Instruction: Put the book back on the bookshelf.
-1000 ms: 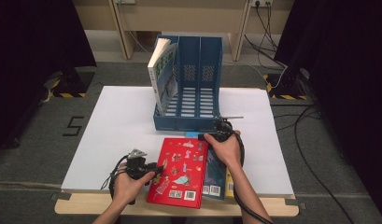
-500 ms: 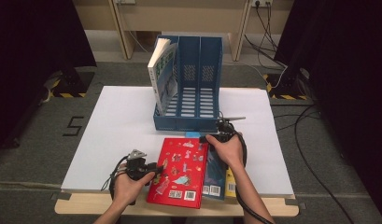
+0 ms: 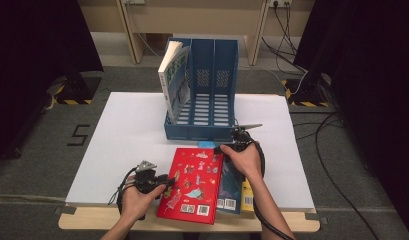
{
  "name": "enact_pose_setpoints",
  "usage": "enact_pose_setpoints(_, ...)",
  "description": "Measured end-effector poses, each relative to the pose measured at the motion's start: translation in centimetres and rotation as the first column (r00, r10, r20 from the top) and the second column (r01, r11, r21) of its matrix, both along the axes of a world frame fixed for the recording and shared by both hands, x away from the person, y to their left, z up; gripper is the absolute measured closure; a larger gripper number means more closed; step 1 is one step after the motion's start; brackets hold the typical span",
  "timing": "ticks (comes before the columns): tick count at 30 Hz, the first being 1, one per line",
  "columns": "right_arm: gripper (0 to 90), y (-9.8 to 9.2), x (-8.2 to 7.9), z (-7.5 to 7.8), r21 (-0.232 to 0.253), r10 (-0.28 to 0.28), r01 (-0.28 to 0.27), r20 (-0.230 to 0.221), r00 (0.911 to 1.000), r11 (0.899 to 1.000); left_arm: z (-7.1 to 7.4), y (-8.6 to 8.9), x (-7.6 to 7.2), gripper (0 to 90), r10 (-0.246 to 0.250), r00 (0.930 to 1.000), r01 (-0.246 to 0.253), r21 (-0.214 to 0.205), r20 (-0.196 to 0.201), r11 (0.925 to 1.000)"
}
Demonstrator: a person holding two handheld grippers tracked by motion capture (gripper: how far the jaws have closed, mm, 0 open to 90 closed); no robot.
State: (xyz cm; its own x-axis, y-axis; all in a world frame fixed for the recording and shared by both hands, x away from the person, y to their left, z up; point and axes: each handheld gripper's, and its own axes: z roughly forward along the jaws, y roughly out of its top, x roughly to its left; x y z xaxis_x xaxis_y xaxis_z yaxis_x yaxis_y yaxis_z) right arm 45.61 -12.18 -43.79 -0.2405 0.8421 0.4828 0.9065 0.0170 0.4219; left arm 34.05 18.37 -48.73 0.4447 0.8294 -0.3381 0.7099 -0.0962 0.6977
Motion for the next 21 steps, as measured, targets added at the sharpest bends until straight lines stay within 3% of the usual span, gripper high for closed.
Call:
enact_pose_setpoints(6,53.2,0.4,0.1,0.1,-0.018,-0.018,0.017,-0.012,0.9998,1.000,0.0,-0.1,0.0,59.0,0.006,1.0000,-0.006,-0.004,-0.003,1.0000)
enact_pose_setpoints(11,61.2,0.4,0.3,0.1,-0.040,-0.038,0.037,-0.023,0.9990,0.998,0.0,-0.2,-0.1,59.0,0.003,1.0000,-0.003,0.002,0.001,1.0000)
enact_pose_setpoints(16,66.3,0.0,0.6,0.1,0.009,-0.061,0.061,-0.055,0.9966,0.998,0.0,0.0,-0.1,58.9,-0.008,1.0000,0.008,0.002,0.002,1.0000)
enact_pose_setpoints(20,71.3,-0.8,0.7,-0.1,0.069,-0.068,0.073,-0.072,0.9951,0.995,0.0,0.2,-0.1,58.4,-0.023,0.9997,0.023,-0.012,0.002,0.9997)
enact_pose_setpoints(21,72.3,-1.0,0.8,-0.1,0.083,-0.066,0.072,-0.072,0.9952,0.994,0.0,0.5,0.1,57.6,-0.036,0.9993,0.036,-0.032,-0.005,0.9988)
